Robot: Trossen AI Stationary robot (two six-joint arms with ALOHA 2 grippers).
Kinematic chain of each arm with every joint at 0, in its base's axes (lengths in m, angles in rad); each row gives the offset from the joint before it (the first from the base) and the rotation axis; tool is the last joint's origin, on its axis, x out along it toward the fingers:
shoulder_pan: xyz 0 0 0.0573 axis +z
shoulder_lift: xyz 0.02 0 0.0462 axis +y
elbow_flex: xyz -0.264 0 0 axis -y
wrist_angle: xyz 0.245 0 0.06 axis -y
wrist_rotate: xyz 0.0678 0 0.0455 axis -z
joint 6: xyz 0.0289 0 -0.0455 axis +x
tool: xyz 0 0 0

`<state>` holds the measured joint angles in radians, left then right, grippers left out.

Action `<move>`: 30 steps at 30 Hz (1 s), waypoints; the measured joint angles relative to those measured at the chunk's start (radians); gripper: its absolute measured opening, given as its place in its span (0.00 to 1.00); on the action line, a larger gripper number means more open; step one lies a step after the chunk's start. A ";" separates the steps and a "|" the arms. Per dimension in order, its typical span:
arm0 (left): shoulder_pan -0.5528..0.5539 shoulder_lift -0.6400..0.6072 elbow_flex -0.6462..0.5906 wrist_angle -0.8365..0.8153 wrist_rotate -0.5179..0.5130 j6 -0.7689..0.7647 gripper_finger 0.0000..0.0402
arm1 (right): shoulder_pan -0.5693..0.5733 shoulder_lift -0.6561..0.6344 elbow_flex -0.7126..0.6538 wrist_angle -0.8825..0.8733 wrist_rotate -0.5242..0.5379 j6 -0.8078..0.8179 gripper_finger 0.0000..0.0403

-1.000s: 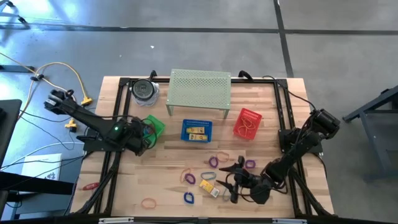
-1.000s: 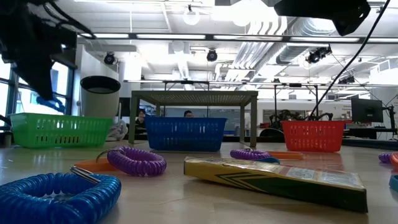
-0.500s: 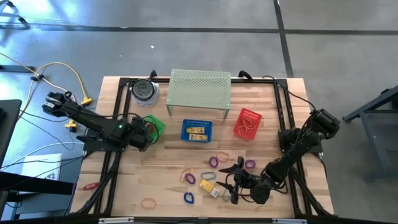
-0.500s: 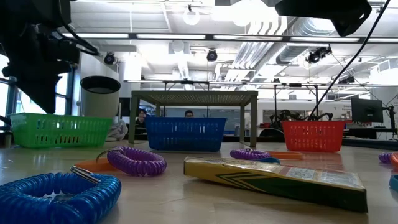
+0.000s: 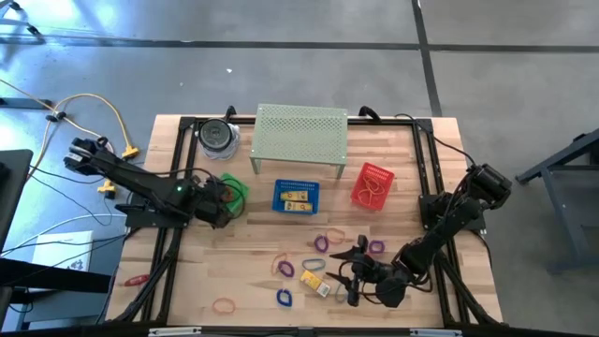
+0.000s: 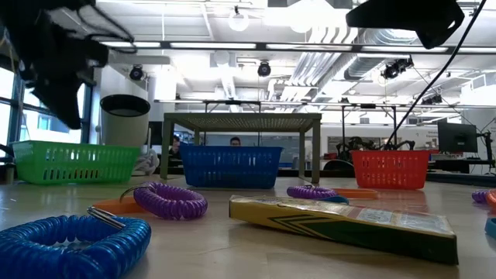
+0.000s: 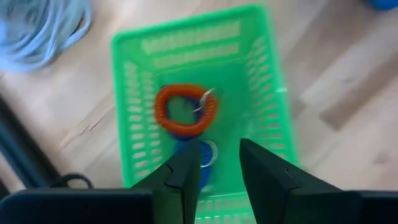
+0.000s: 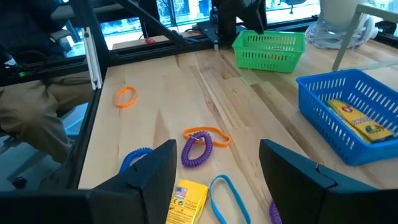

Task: Pick & Place Office Desk Supplies
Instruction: Put the purple spring key chain into the green bin

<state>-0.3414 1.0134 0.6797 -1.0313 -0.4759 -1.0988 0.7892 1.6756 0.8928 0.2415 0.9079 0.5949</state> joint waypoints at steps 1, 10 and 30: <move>-0.004 0.000 0.016 0.000 0.000 0.008 0.25 | -0.002 0.000 0.000 -0.005 0.000 0.010 0.54; -0.099 0.005 0.099 0.262 -0.002 0.208 0.25 | -0.006 0.000 0.000 -0.006 -0.002 0.014 0.54; -0.311 0.458 0.099 1.085 -0.022 0.541 0.25 | -0.004 0.000 0.000 -0.006 -0.129 0.034 0.54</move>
<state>-0.6529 1.4716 0.7792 0.0541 -0.4979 -0.5581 0.7849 1.6756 0.8928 0.2356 0.7784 0.6292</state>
